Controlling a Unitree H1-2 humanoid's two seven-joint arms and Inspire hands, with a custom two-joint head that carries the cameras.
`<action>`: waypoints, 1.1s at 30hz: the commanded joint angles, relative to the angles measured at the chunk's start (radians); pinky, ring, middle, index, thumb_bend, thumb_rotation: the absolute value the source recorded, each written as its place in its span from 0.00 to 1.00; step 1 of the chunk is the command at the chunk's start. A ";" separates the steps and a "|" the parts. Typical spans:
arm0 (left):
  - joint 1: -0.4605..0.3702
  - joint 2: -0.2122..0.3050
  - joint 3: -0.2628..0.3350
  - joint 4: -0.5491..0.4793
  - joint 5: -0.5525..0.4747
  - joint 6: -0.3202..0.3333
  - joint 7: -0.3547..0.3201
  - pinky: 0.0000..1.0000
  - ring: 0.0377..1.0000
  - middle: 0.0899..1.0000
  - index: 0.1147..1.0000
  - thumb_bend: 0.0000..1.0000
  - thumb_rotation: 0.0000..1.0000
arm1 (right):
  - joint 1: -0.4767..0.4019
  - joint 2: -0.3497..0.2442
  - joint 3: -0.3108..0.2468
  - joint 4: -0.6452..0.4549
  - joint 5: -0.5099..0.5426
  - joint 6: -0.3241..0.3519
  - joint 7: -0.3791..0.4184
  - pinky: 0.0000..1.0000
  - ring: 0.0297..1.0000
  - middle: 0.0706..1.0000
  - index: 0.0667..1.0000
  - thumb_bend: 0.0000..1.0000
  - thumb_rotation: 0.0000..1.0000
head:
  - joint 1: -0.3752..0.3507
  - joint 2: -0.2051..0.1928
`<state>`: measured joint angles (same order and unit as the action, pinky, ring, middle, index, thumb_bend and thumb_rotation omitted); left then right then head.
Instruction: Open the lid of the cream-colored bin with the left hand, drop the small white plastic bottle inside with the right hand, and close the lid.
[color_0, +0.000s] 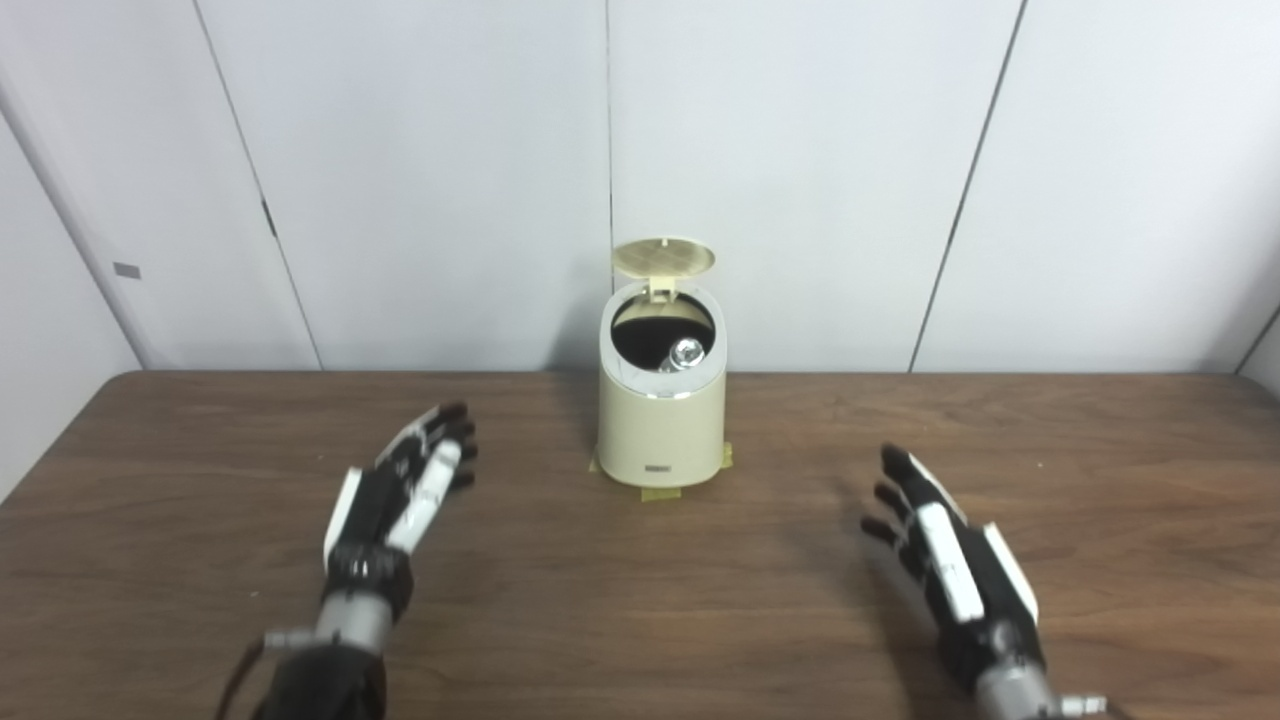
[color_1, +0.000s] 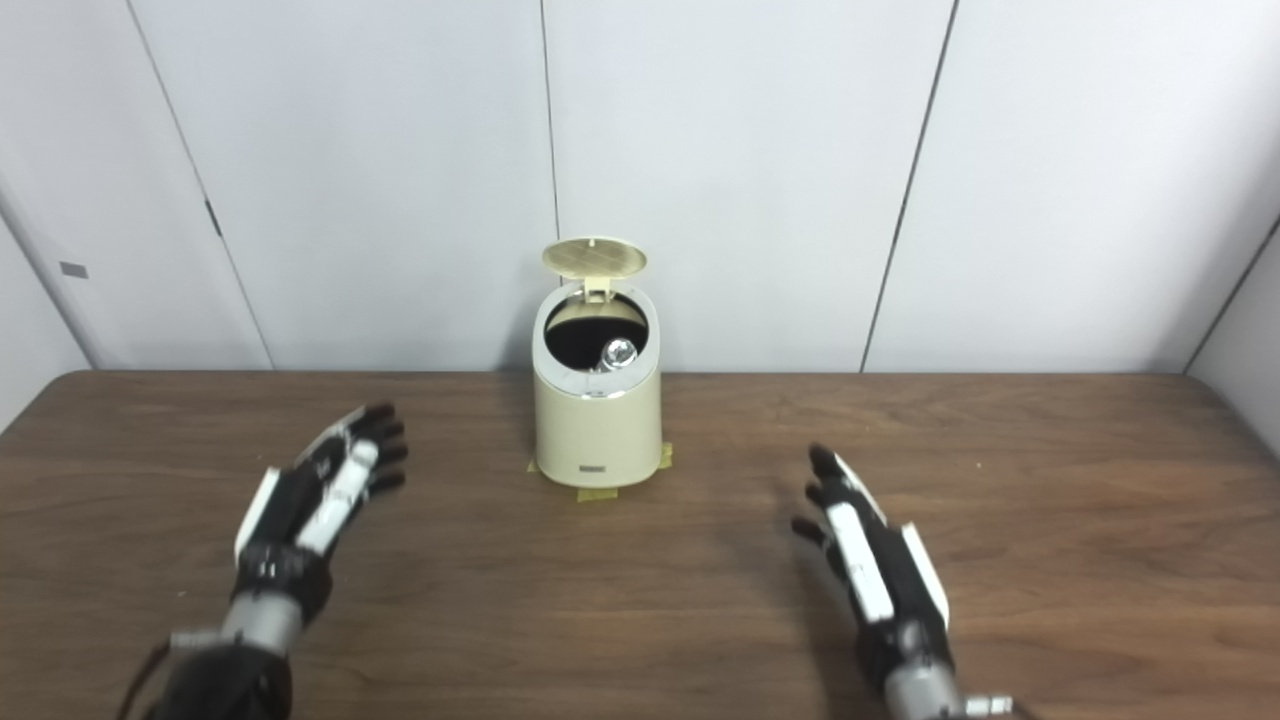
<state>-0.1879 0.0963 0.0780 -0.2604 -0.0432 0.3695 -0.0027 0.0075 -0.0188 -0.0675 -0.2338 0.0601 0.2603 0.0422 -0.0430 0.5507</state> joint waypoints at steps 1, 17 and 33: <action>-0.071 0.005 -0.010 -0.011 -0.001 -0.008 -0.010 0.84 0.83 0.85 0.86 0.39 0.64 | -0.023 0.008 -0.008 -0.023 0.028 -0.068 -0.003 0.90 0.96 0.98 0.95 0.54 0.99 | 0.000 0.001; -0.358 0.046 -0.058 0.134 0.035 0.008 -0.043 0.87 0.88 0.87 0.88 0.39 0.78 | 0.034 0.040 0.019 0.030 -0.006 -0.190 -0.035 0.88 0.94 0.94 0.92 0.57 1.00 | 0.020 -0.059; -0.567 0.075 -0.120 0.341 0.104 -0.072 -0.060 0.83 0.87 0.86 0.87 0.43 0.78 | 0.029 0.037 0.033 0.070 -0.001 -0.249 -0.029 0.84 0.92 0.92 0.92 0.57 1.00 | 0.021 -0.100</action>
<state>-0.6760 0.1580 -0.0372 0.0929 0.0427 0.3537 -0.0562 0.0600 0.0160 -0.0384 -0.1530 0.0569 0.0615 0.0102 -0.0215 0.4495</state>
